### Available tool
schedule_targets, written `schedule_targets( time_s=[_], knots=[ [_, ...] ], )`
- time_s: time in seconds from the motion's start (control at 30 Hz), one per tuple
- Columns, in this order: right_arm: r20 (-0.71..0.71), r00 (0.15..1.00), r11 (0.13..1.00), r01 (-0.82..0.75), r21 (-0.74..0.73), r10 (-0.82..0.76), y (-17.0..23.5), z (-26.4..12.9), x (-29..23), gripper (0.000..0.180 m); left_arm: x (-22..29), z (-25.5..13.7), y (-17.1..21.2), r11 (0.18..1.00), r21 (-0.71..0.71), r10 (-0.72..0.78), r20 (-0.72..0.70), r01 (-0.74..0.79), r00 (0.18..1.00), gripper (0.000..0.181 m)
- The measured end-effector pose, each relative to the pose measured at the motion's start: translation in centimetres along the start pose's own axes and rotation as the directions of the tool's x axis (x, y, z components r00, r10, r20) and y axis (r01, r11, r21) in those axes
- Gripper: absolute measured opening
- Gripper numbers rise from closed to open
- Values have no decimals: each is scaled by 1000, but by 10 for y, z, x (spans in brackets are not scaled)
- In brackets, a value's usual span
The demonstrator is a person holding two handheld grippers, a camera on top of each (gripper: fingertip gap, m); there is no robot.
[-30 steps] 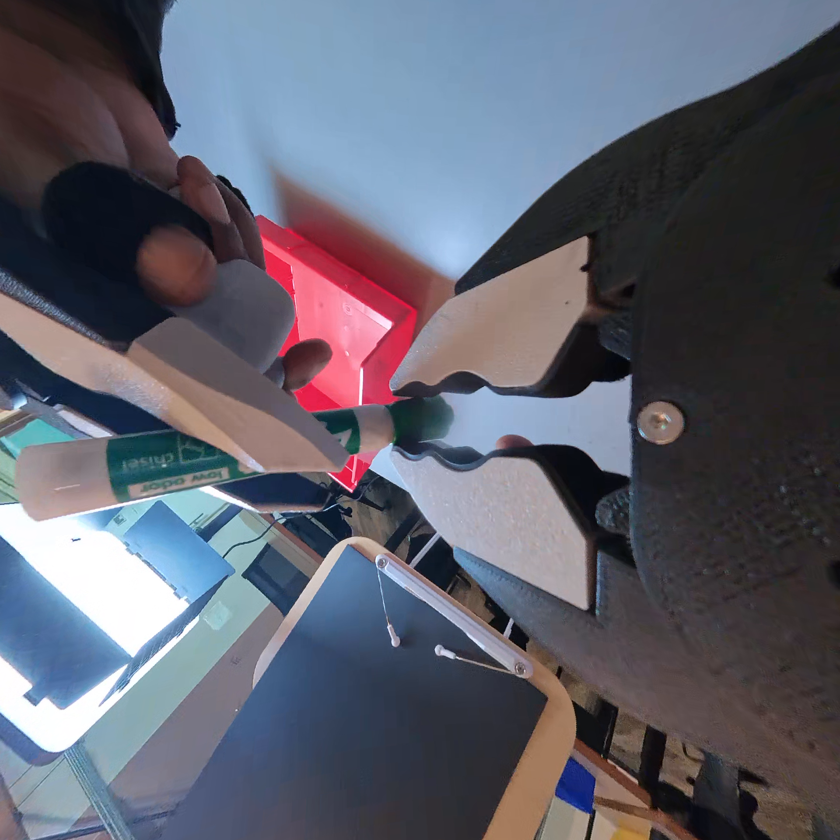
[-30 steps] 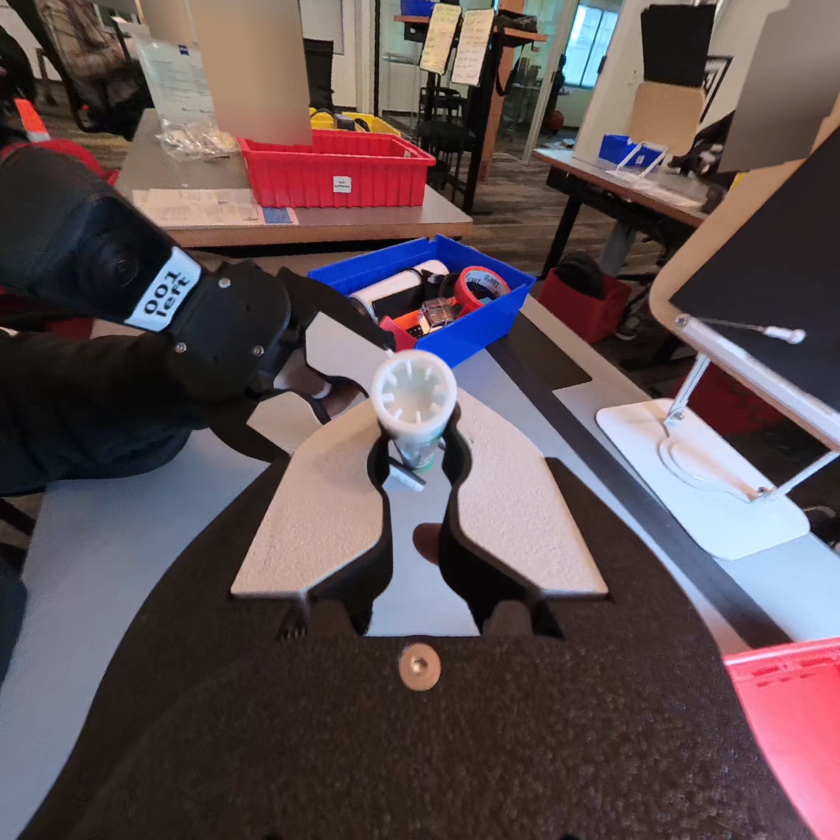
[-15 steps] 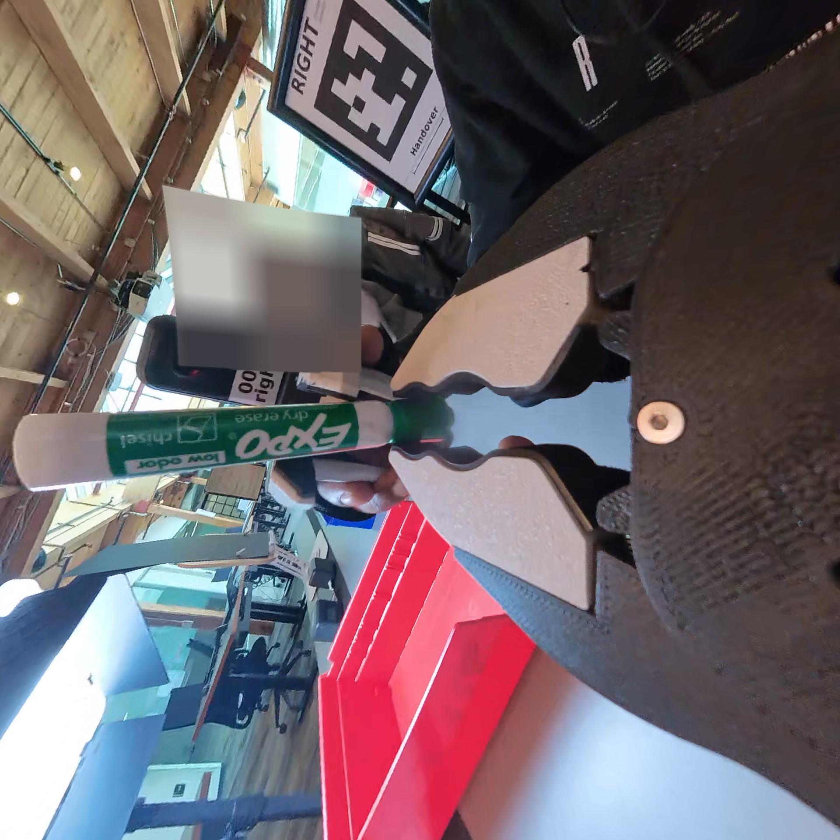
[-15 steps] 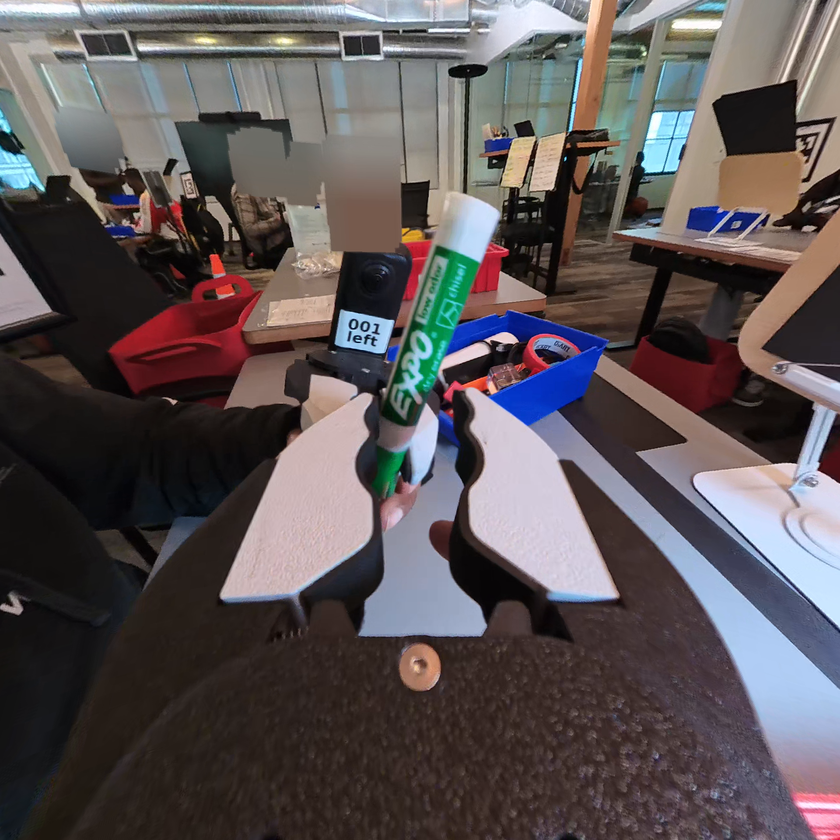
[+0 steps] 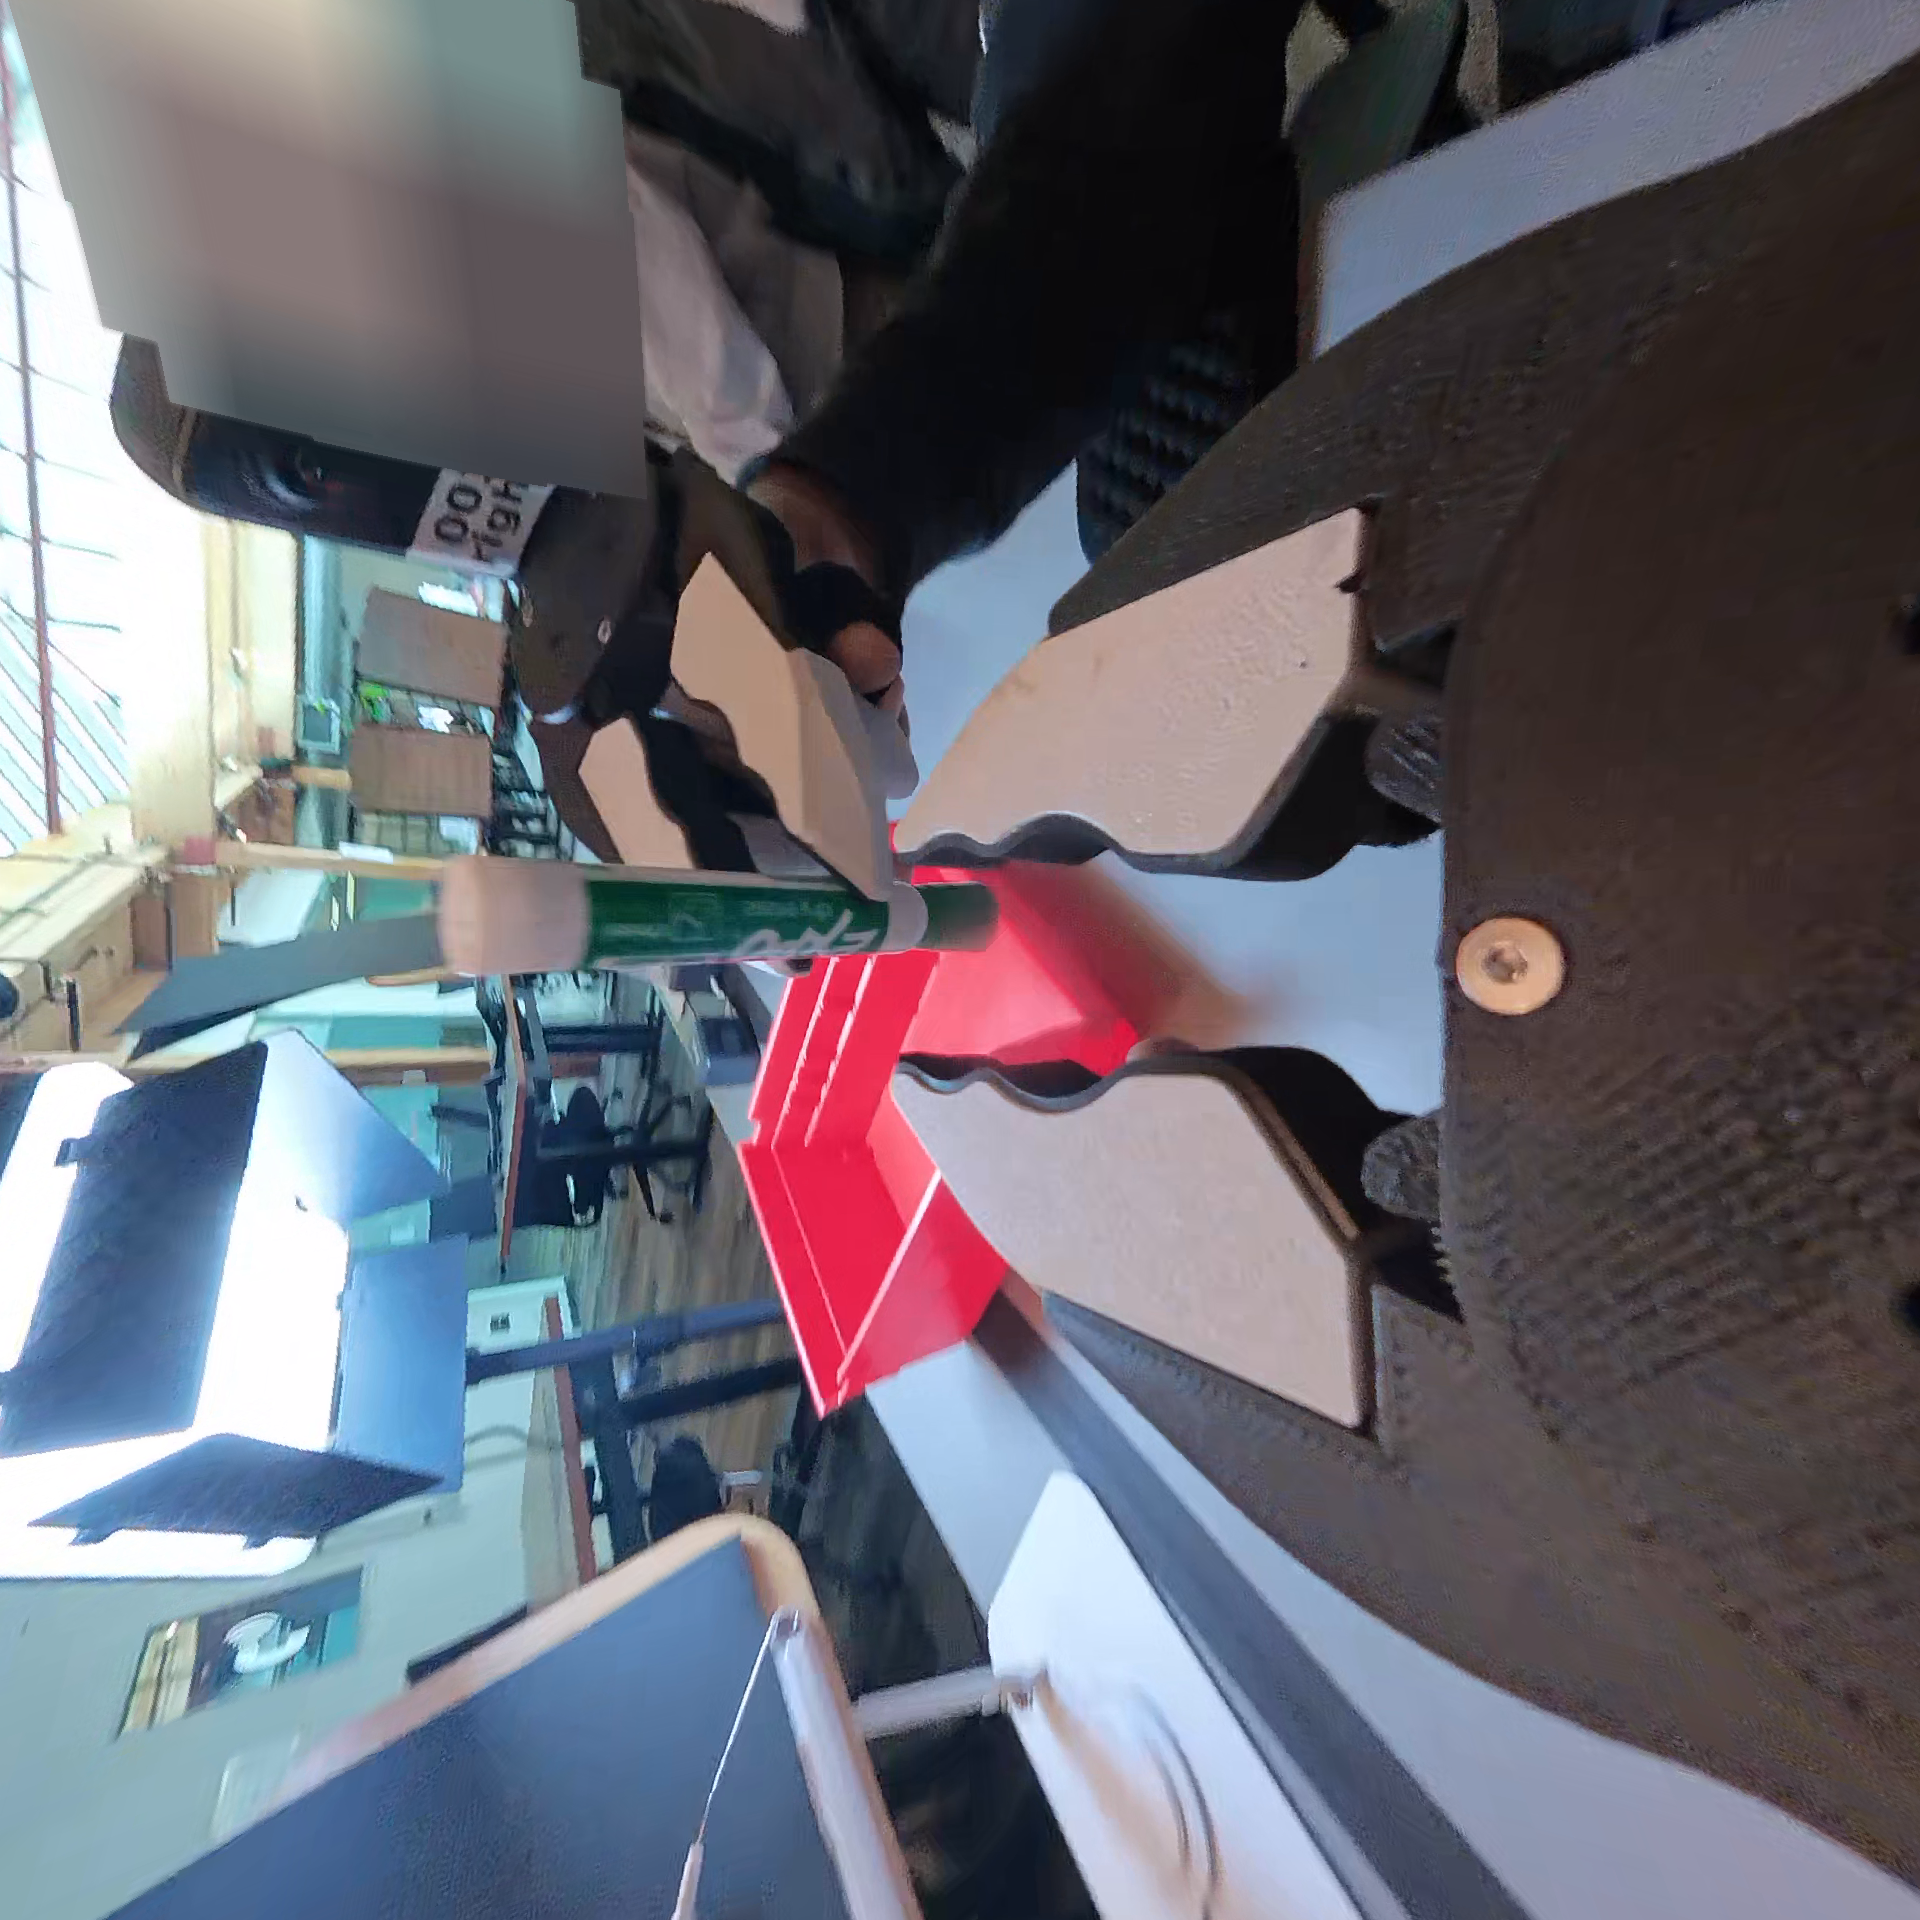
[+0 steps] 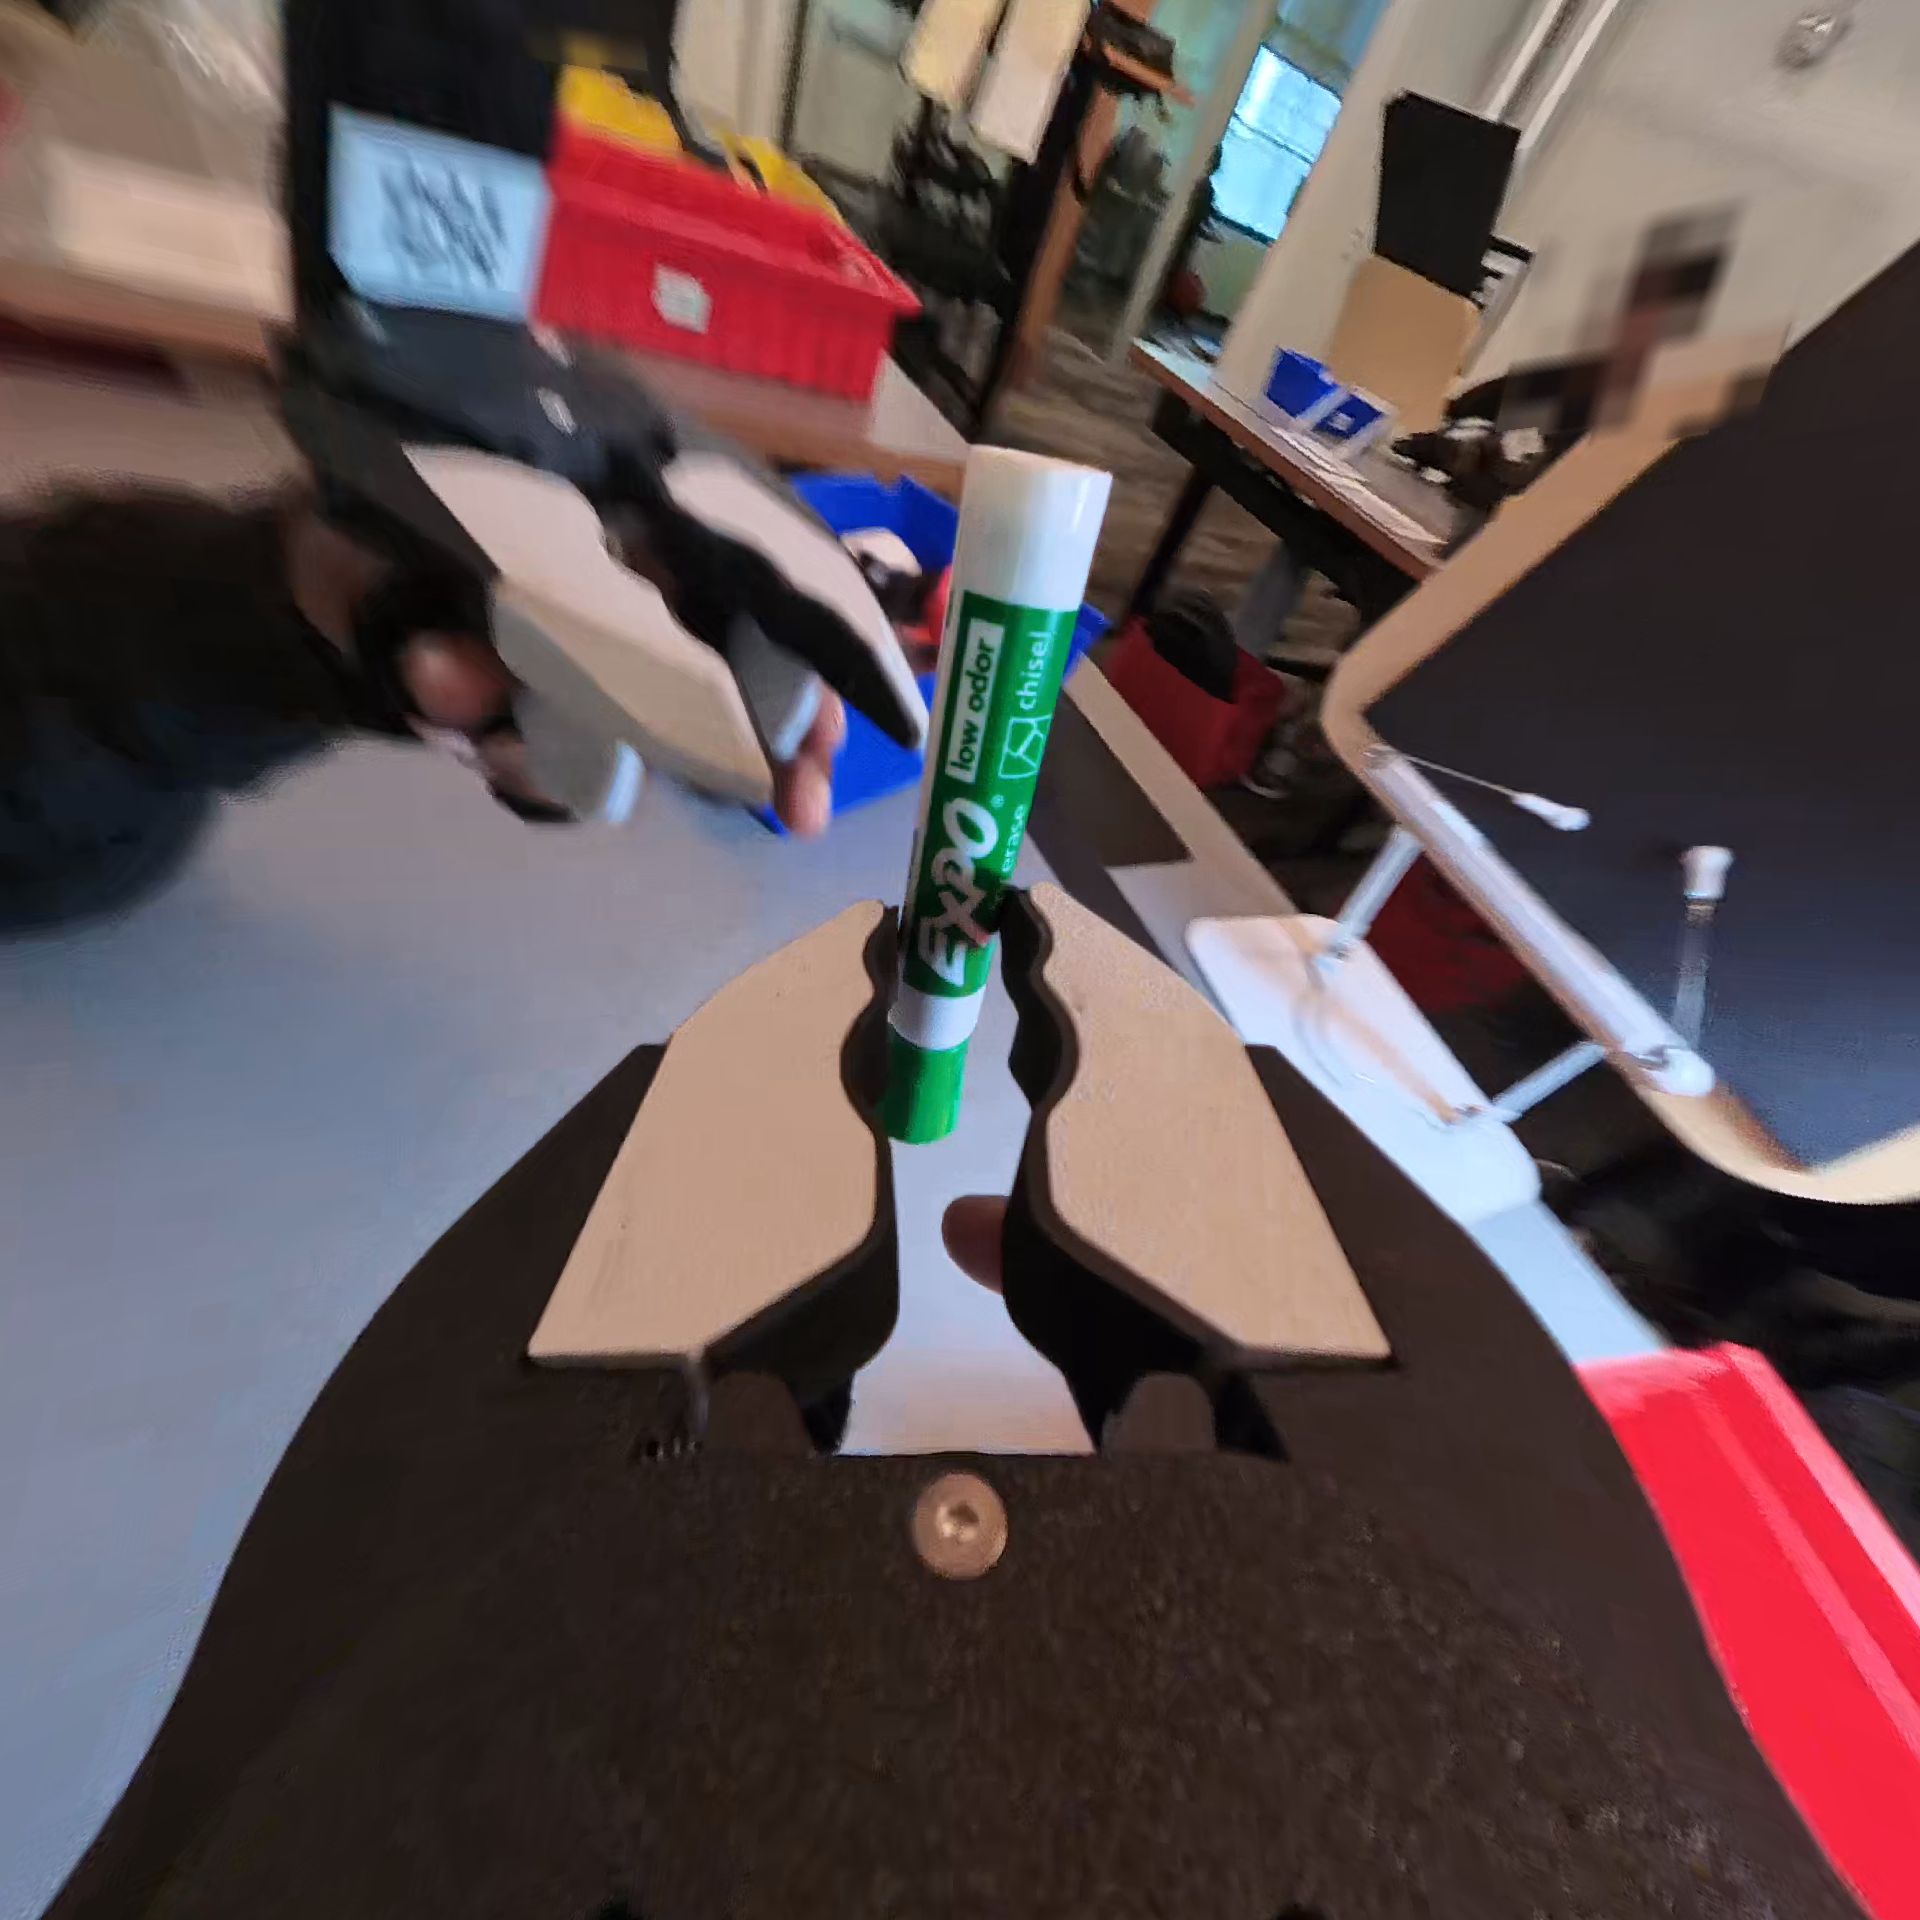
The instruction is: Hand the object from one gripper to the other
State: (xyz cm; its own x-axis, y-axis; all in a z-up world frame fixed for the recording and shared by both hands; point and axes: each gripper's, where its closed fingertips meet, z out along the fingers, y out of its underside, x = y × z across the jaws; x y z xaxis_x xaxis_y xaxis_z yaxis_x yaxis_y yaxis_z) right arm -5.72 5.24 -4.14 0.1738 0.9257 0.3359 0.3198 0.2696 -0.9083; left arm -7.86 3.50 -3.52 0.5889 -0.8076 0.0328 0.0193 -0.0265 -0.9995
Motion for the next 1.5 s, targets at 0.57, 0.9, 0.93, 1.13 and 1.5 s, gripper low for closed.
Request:
schedule_targets(
  time_s=[0.57, 0.9, 0.93, 1.13, 1.5],
  knots=[
    [-143, 833, 831, 487, -269, -534, 24, 16, 1, 19, -2, 4, 8, 999, -24, 29, 20, -29, 999, 19],
    [-161, 799, 802, 523, -289, -579, 25, 18, 2, 19, -6, 2, 6, 1000, 0, 12, 18, -12, 1000, 20],
    [-191, 816, 831, 496, -252, -545, 19, 17, 5, 19, -8, 0, 1, 999, 31, -9, 18, 8, 1000, 21],
    [-148, 985, 989, 101, 109, -84, -11, 5, 13, 46, -22, -25, -34, 918, 277, -262, -109, 283, 959, 20],
    [301, 937, 811, -312, 495, 177, -59, -5, -31, 39, 3, -29, -51, 673, 305, -461, -539, 674, 704, 20]
  ],
)
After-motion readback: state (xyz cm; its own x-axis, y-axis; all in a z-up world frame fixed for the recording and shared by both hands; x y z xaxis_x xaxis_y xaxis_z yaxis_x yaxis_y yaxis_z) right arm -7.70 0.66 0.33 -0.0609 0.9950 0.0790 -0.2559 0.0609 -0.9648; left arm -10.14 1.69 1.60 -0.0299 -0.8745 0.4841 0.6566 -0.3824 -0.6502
